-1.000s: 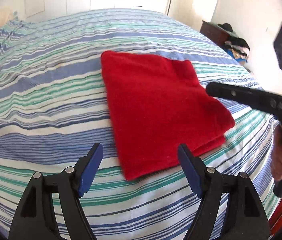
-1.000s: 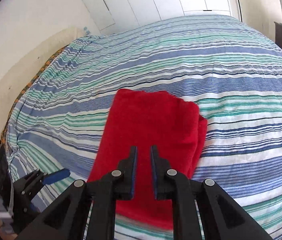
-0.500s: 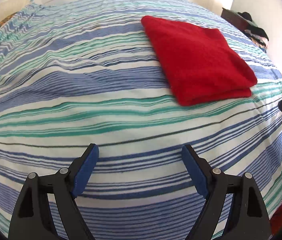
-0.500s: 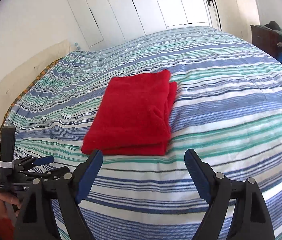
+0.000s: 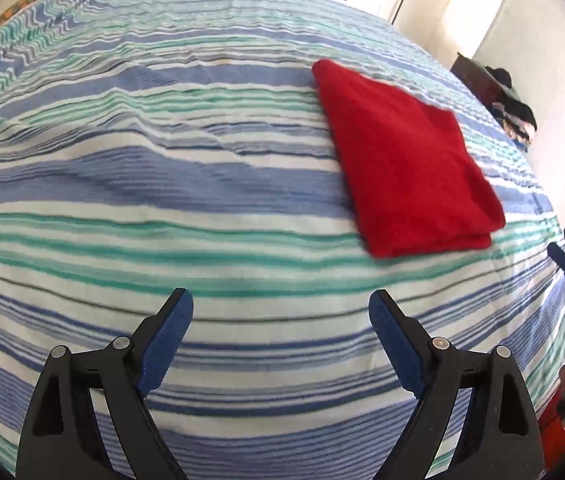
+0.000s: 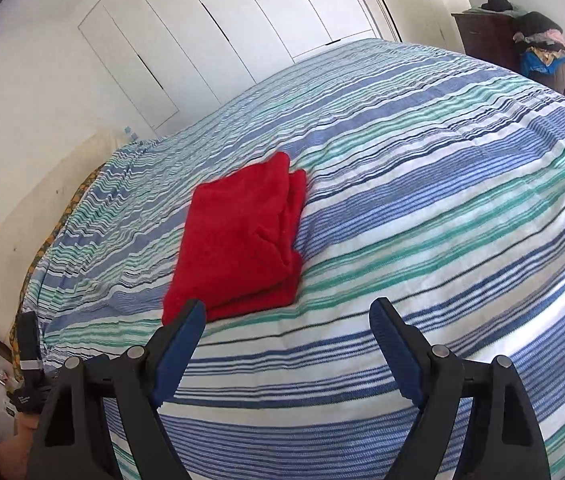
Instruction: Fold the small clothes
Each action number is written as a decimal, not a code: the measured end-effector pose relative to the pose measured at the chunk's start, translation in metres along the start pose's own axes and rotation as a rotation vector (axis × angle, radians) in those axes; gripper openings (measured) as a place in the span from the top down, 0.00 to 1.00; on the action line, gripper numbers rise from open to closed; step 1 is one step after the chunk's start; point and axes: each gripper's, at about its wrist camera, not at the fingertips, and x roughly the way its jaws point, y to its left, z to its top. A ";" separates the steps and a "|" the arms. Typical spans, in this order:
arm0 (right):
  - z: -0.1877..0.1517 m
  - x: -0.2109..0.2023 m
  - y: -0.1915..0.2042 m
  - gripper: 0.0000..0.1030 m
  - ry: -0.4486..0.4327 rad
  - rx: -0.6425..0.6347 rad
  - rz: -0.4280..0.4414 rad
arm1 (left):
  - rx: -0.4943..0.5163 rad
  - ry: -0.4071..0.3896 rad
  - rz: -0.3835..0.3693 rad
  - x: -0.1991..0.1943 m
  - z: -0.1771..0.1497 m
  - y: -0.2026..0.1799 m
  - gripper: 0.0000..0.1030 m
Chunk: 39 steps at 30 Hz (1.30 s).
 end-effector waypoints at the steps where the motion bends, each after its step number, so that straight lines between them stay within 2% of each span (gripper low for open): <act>1: 0.014 0.007 -0.002 0.16 0.008 0.021 0.034 | -0.009 -0.007 -0.024 0.002 0.014 -0.004 0.12; 4: 0.051 0.048 -0.009 0.15 0.084 0.103 0.163 | -0.016 0.029 -0.116 0.026 0.053 -0.017 0.12; 5: 0.060 0.066 -0.011 0.15 0.125 0.115 0.197 | -0.016 0.047 -0.117 0.039 0.063 -0.021 0.12; 7: 0.071 0.103 -0.013 0.15 0.195 0.120 0.199 | -0.024 0.096 -0.110 0.067 0.076 -0.028 0.12; 10: 0.068 0.154 -0.018 0.17 0.320 0.154 0.199 | -0.082 0.193 -0.147 0.101 0.079 -0.033 0.18; 12: 0.057 0.179 -0.016 0.23 0.391 0.170 0.246 | -0.108 0.229 -0.198 0.111 0.078 -0.037 0.18; 13: 0.051 0.185 -0.012 0.29 0.414 0.158 0.255 | -0.115 0.238 -0.220 0.113 0.079 -0.038 0.28; 14: 0.049 0.189 -0.008 0.47 0.422 0.133 0.236 | -0.126 0.258 -0.251 0.115 0.079 -0.039 0.44; 15: 0.050 0.191 -0.005 0.61 0.439 0.125 0.237 | -0.143 0.295 -0.283 0.117 0.081 -0.038 0.77; 16: 0.052 0.191 -0.003 0.70 0.449 0.132 0.236 | -0.156 0.296 -0.286 0.111 0.086 -0.037 0.81; 20: 0.078 0.174 0.026 0.74 0.394 0.024 0.221 | -0.122 0.171 -0.331 0.060 0.115 -0.041 0.83; 25: 0.135 0.146 0.084 0.74 0.248 -0.088 0.288 | -0.110 -0.015 -0.357 -0.014 0.167 -0.029 0.83; 29: 0.162 0.125 0.125 0.74 0.152 -0.172 0.360 | -0.064 -0.116 -0.330 -0.055 0.177 -0.018 0.82; 30: 0.160 0.124 0.131 0.74 0.145 -0.186 0.369 | -0.052 -0.117 -0.311 -0.056 0.172 -0.016 0.81; 32: 0.148 0.129 0.136 0.72 0.163 -0.195 0.371 | -0.026 -0.080 -0.236 -0.040 0.155 -0.014 0.73; 33: 0.137 0.137 0.133 0.69 0.192 -0.193 0.345 | -0.019 -0.049 -0.170 -0.028 0.141 -0.012 0.60; 34: 0.123 0.145 0.128 0.53 0.228 -0.196 0.288 | -0.010 -0.015 -0.085 -0.015 0.124 -0.010 0.46; 35: 0.107 0.151 0.120 0.32 0.262 -0.209 0.202 | 0.006 0.013 -0.006 -0.007 0.103 -0.005 0.44; 36: 0.090 0.152 0.109 0.25 0.283 -0.222 0.124 | 0.025 0.030 0.050 -0.004 0.079 0.000 0.43; 39: 0.038 0.125 0.070 0.25 0.323 -0.227 0.016 | 0.071 0.049 0.108 -0.016 0.009 0.011 0.38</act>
